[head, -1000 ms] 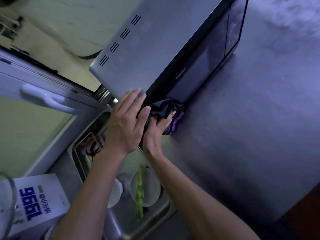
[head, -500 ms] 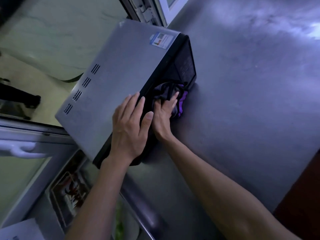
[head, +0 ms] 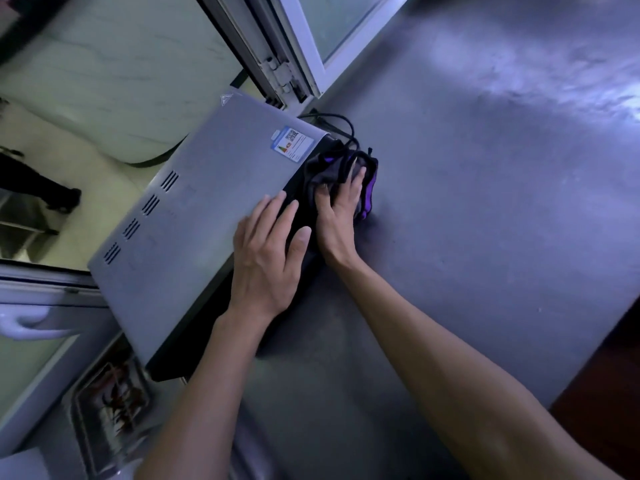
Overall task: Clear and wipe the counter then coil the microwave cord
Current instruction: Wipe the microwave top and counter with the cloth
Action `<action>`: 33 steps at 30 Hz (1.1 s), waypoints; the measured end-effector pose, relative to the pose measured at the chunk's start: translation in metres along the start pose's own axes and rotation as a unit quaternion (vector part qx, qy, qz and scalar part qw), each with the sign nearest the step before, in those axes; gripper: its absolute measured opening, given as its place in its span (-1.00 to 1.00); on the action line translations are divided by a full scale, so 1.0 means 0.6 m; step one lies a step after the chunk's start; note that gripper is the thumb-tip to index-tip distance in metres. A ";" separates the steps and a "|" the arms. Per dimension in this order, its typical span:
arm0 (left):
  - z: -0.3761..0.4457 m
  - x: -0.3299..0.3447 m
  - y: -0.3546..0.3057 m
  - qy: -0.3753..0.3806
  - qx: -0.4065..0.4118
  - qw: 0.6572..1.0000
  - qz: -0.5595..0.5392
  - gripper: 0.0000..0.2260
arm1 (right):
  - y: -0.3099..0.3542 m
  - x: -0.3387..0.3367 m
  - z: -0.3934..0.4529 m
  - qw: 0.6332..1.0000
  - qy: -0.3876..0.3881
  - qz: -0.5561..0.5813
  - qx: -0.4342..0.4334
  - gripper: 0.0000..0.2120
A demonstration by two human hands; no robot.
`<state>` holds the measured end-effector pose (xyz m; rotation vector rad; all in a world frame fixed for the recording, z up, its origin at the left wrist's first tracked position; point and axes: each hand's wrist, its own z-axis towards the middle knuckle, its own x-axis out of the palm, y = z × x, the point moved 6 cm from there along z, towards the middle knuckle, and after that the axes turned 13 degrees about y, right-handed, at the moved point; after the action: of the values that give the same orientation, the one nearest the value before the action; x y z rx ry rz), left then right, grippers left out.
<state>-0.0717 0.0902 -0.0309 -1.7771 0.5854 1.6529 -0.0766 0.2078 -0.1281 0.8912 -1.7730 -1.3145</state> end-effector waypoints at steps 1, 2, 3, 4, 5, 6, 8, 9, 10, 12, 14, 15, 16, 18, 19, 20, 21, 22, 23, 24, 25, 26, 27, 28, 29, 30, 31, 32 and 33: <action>-0.006 0.002 -0.003 -0.004 0.002 1.000 -0.006 -0.53 | -0.003 -0.002 -0.003 1.000 0.006 0.000 0.000 -0.37; -0.014 0.003 -0.006 -0.007 0.005 1.000 -0.011 -0.54 | -0.005 -0.003 -0.005 1.000 0.012 -0.002 0.000 -0.37; -0.023 0.006 -0.007 -0.011 0.008 1.000 -0.016 -0.56 | -0.007 -0.003 -0.008 1.000 0.020 -0.005 -0.001 -0.37; -0.033 0.008 -0.007 -0.016 0.010 1.000 -0.021 -0.57 | -0.008 -0.002 -0.012 1.000 0.028 -0.010 -0.002 -0.38; -0.042 0.011 -0.007 -0.022 0.011 0.999 -0.024 -0.59 | -0.009 0.000 -0.017 0.999 0.037 -0.017 -0.004 -0.38; -0.052 0.013 -0.006 -0.028 0.010 0.999 -0.024 -0.61 | -0.009 0.003 -0.024 0.999 0.046 -0.023 -0.007 -0.38; -0.071 0.016 -0.004 -0.054 0.005 0.998 -0.032 -0.65 | -0.009 0.009 -0.036 0.997 0.063 -0.030 -0.013 -0.39; -0.081 0.017 -0.005 -0.075 0.004 0.996 -0.043 -0.67 | -0.010 0.011 -0.041 0.997 0.071 -0.031 -0.016 -0.39; -0.094 0.018 -0.006 -0.099 0.003 0.993 -0.059 -0.69 | -0.011 0.011 -0.046 0.996 0.078 -0.033 -0.018 -0.39; -0.121 0.026 -0.010 -0.132 -0.007 0.985 -0.110 -0.71 | -0.012 0.008 -0.054 0.995 0.093 -0.039 -0.028 -0.37; -0.139 0.043 -0.005 -0.130 -0.057 0.970 -0.197 -0.71 | -0.011 0.003 -0.060 0.991 0.114 -0.045 -0.046 -0.31; -0.142 0.053 0.001 -0.120 -0.094 0.958 -0.244 -0.69 | -0.010 0.002 -0.064 0.989 0.127 -0.050 -0.056 -0.29; -0.143 0.063 0.008 -0.113 -0.131 0.942 -0.288 -0.67 | -0.010 0.002 -0.067 0.986 0.141 -0.058 -0.066 -0.27; -0.140 0.077 0.019 -0.117 -0.186 0.906 -0.361 -0.62 | -0.009 0.001 -0.073 0.979 0.165 -0.086 -0.080 -0.20; -0.138 0.080 0.022 -0.128 -0.204 0.890 -0.387 -0.61 | -0.008 0.000 -0.076 0.975 0.175 -0.104 -0.087 -0.15; -0.136 0.081 0.023 -0.139 -0.216 0.879 -0.403 -0.59 | -0.008 0.000 -0.079 0.971 0.184 -0.124 -0.094 -0.12; -0.133 0.082 0.022 -0.145 -0.222 0.873 -0.409 -0.56 | -0.007 -0.002 -0.082 0.966 0.192 -0.143 -0.101 -0.10; -0.129 0.085 0.020 -0.145 -0.226 0.873 -0.408 -0.53 | -0.006 -0.002 -0.084 0.961 0.201 -0.157 -0.107 -0.09; -0.125 0.089 0.017 -0.140 -0.231 0.874 -0.404 -0.50 | -0.005 -0.003 -0.087 0.957 0.210 -0.167 -0.110 -0.07; -0.120 0.092 0.014 -0.135 -0.240 0.875 -0.397 -0.47 | -0.005 -0.003 -0.089 0.954 0.218 -0.175 -0.111 -0.05; -0.115 0.094 0.011 -0.136 -0.249 0.877 -0.388 -0.45 | -0.004 -0.003 -0.090 0.951 0.226 -0.183 -0.109 -0.04; -0.111 0.094 0.008 -0.146 -0.258 0.880 -0.370 -0.45 | -0.005 -0.003 -0.092 0.947 0.233 -0.192 -0.108 -0.03; -0.108 0.090 0.005 -0.162 -0.264 0.886 -0.345 -0.47 | -0.006 -0.004 -0.093 0.943 0.239 -0.203 -0.108 -0.02; -0.107 0.084 0.001 -0.179 -0.268 0.892 -0.317 -0.51 | -0.009 -0.005 -0.093 0.940 0.246 -0.211 -0.106 -0.01; -0.105 0.077 -0.004 -0.196 -0.268 0.896 -0.296 -0.58 | -0.011 -0.005 -0.094 0.938 0.252 -0.215 -0.105 0.00; -0.104 0.071 -0.007 -0.211 -0.268 0.896 -0.283 -0.65 | -0.012 -0.006 -0.095 0.935 0.258 -0.218 -0.107 0.00; -0.105 0.066 -0.011 -0.223 -0.266 0.895 -0.280 -0.70 | -0.013 -0.006 -0.095 0.932 0.264 -0.223 -0.111 0.00; -0.106 0.062 -0.014 -0.233 -0.263 0.893 -0.281 -0.74 | -0.014 -0.006 -0.097 0.928 0.269 -0.228 -0.117 0.00; -0.109 0.061 -0.017 -0.240 -0.259 0.893 -0.280 -0.76 | -0.015 -0.006 -0.099 0.926 0.273 -0.232 -0.122 -0.01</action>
<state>-0.0144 0.0545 -0.0647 -1.5541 -0.5970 1.8026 -0.0224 0.1822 -0.1254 1.4228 -0.9760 -1.3571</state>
